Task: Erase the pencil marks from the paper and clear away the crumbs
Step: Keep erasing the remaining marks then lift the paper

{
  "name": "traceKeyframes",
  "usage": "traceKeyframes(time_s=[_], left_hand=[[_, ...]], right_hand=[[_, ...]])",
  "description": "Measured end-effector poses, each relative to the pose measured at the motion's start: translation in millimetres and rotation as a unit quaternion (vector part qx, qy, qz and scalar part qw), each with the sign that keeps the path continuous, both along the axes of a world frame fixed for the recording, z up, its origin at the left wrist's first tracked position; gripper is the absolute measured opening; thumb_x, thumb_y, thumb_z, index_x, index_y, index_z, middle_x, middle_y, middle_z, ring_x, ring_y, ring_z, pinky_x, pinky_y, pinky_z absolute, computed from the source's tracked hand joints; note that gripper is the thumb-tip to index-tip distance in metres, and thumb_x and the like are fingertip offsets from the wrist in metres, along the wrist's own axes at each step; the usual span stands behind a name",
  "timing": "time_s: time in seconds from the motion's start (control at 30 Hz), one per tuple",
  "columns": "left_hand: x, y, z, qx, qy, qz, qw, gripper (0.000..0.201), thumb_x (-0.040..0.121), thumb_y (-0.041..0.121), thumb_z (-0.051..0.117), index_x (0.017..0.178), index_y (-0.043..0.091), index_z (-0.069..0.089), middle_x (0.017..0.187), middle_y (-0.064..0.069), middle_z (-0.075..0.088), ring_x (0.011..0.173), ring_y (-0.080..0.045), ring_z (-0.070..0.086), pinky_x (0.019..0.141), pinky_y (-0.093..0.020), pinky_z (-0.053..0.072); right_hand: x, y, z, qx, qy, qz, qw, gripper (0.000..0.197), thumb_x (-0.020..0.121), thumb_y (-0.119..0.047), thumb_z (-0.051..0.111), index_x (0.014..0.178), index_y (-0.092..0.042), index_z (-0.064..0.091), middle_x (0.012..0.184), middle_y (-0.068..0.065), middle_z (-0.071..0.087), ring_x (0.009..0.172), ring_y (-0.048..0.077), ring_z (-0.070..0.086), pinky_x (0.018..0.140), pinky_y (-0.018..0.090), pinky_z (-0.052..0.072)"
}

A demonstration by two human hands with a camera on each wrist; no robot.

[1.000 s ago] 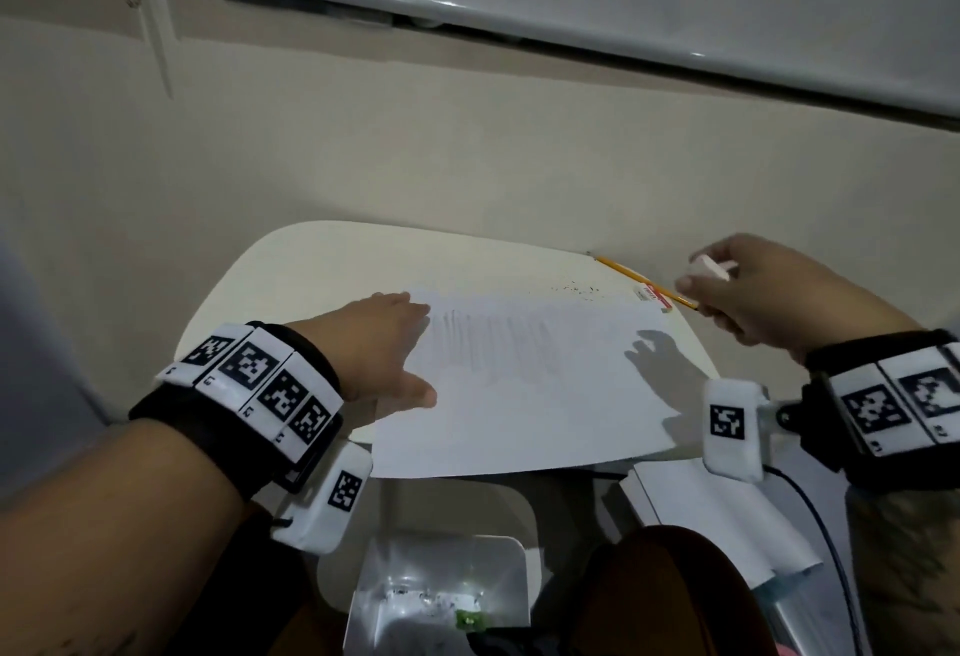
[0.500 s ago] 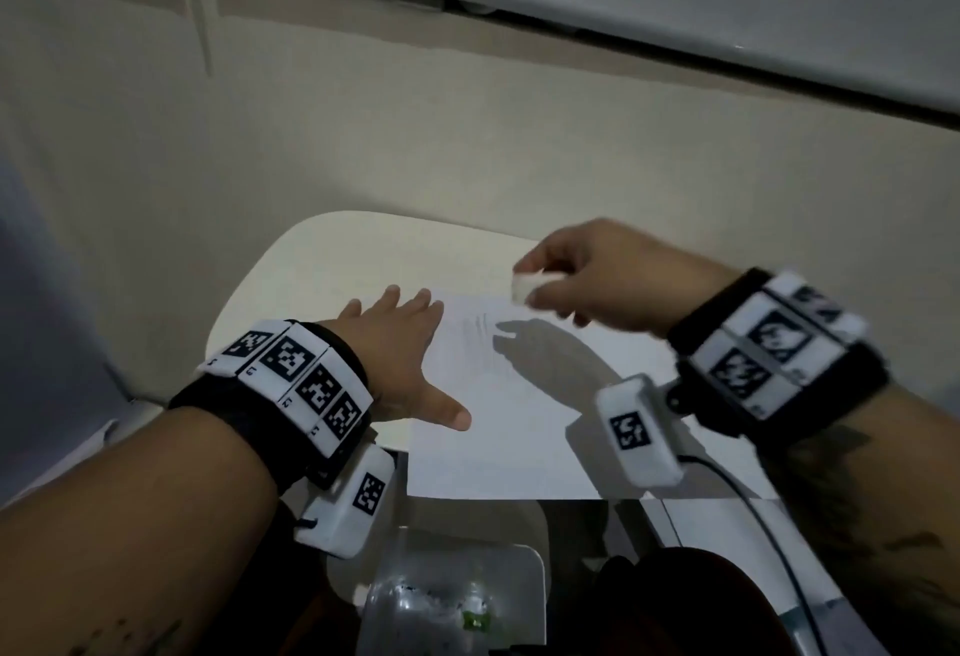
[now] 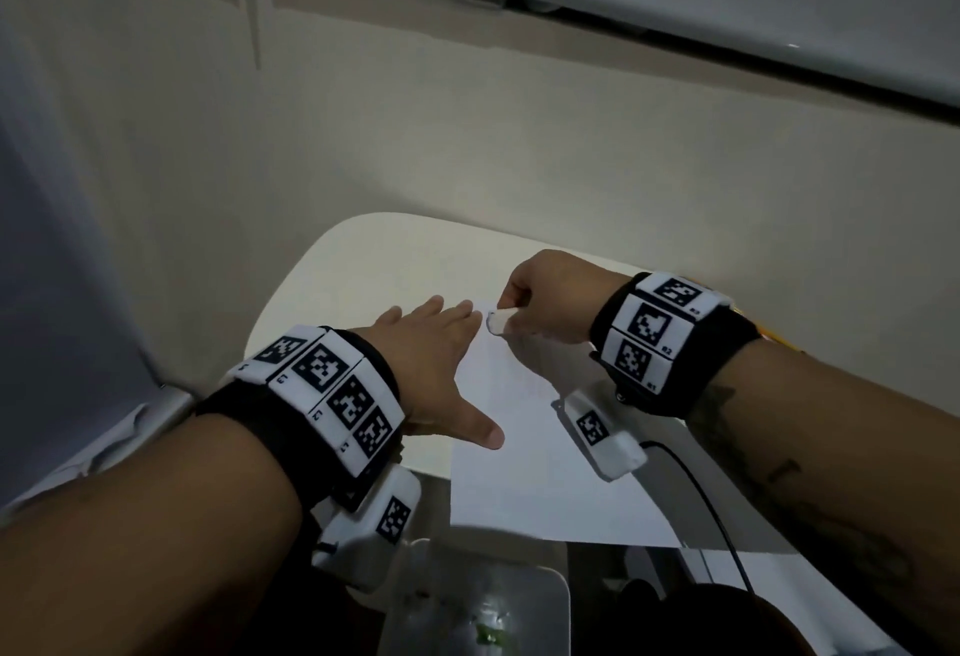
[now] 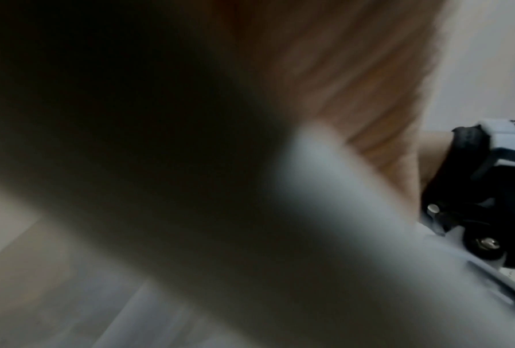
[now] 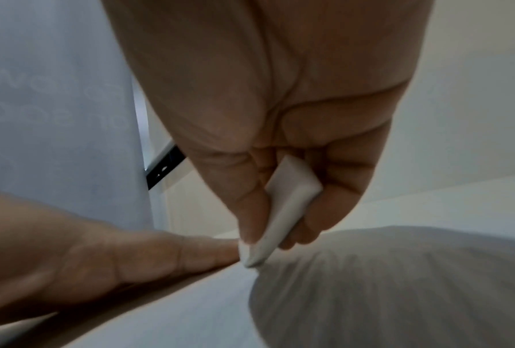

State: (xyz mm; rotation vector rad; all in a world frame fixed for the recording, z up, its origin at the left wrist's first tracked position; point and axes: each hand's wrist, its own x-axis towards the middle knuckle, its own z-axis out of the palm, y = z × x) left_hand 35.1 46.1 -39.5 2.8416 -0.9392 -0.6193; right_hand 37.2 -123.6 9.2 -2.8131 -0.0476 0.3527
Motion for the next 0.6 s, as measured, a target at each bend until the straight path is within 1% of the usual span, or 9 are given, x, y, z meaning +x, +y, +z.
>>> traceKeyframes(time_s=[0.07,0.13,0.2,0.27,0.3,0.4,0.5,0.53,0.6], left_hand=[[0.0,-0.1,-0.2,0.006,-0.001,0.000,1.000,0.129,0.066,0.085,0.058,0.156,0.023,-0.010,0.163,0.008,-0.014,0.149,-0.016,-0.016,0.120,-0.046,-0.003],[0.3,0.0,-0.2,0.011,-0.001,-0.001,1.000,0.128,0.066,0.085,0.057,0.156,0.023,-0.010,0.163,0.009,-0.015,0.149,-0.015,-0.016,0.120,-0.045,-0.003],[-0.3,0.0,1.0,0.009,0.003,-0.002,1.000,0.128,0.066,0.084,0.058,0.156,0.023,-0.010,0.163,0.009,-0.015,0.149,-0.016,-0.016,0.120,-0.046,-0.004],[-0.5,0.1,2.6,0.006,0.006,-0.003,1.000,0.127,0.066,0.083,0.060,0.156,0.026,-0.009,0.163,0.009,-0.014,0.150,-0.016,-0.016,0.120,-0.047,-0.004],[-0.4,0.2,2.9,0.006,0.007,-0.002,1.000,0.126,0.066,0.083,0.060,0.156,0.027,-0.009,0.163,0.009,-0.013,0.150,-0.016,-0.016,0.120,-0.048,-0.004],[0.5,0.1,2.3,0.008,0.005,-0.001,1.000,0.126,0.064,0.084,0.060,0.156,0.029,-0.007,0.163,0.010,-0.014,0.150,-0.016,-0.016,0.120,-0.050,-0.004],[0.6,-0.1,1.8,0.010,0.007,0.001,1.000,0.127,0.063,0.086,0.059,0.156,0.029,-0.008,0.163,0.010,-0.015,0.149,-0.015,-0.016,0.119,-0.050,-0.004],[0.3,0.1,2.0,0.011,0.007,0.002,1.000,0.128,0.064,0.085,0.059,0.156,0.029,-0.008,0.163,0.010,-0.015,0.149,-0.015,-0.016,0.119,-0.050,-0.005],[-0.7,0.2,2.6,0.014,0.008,0.003,1.000,0.128,0.064,0.085,0.059,0.156,0.027,-0.009,0.163,0.010,-0.015,0.149,-0.015,-0.017,0.119,-0.050,-0.005]], right_hand=[[-4.6,-2.6,-0.2,0.010,0.027,0.020,0.999,0.022,0.085,-0.042,0.074,0.092,-0.020,0.072,0.076,-0.011,0.066,0.069,0.007,0.061,0.062,0.020,0.045],[-8.0,-4.3,-0.2,0.010,0.048,0.033,0.998,0.021,0.083,-0.044,0.076,0.089,-0.024,0.072,0.075,-0.013,0.066,0.066,0.003,0.060,0.063,0.019,0.045],[-5.6,-3.5,-0.6,0.013,0.020,0.027,0.999,0.022,0.083,-0.043,0.075,0.090,-0.023,0.072,0.077,-0.013,0.065,0.069,0.003,0.059,0.062,0.019,0.044],[-0.6,-0.3,-0.9,0.005,-0.022,0.022,0.999,0.023,0.086,-0.041,0.073,0.092,-0.019,0.071,0.081,-0.011,0.063,0.075,0.007,0.058,0.062,0.020,0.042],[0.6,1.7,-0.9,0.000,-0.029,0.023,0.999,0.023,0.087,-0.041,0.071,0.093,-0.019,0.070,0.083,-0.010,0.064,0.077,0.009,0.058,0.063,0.020,0.043],[-4.0,3.2,-0.8,-0.018,-0.002,0.045,0.999,0.021,0.088,-0.043,0.069,0.090,-0.022,0.069,0.081,-0.011,0.065,0.074,0.007,0.060,0.063,0.021,0.044],[-12.1,1.9,2.1,-0.022,0.052,0.060,0.997,0.020,0.084,-0.046,0.072,0.088,-0.027,0.071,0.079,-0.012,0.069,0.073,0.005,0.064,0.069,0.023,0.051],[-11.4,2.1,2.4,-0.023,0.046,0.056,0.997,0.020,0.083,-0.046,0.073,0.087,-0.027,0.071,0.080,-0.012,0.069,0.074,0.006,0.064,0.070,0.023,0.052],[-4.7,2.2,1.8,-0.026,-0.001,0.038,0.999,0.020,0.085,-0.043,0.072,0.089,-0.023,0.070,0.084,-0.010,0.067,0.080,0.010,0.063,0.070,0.024,0.050]])
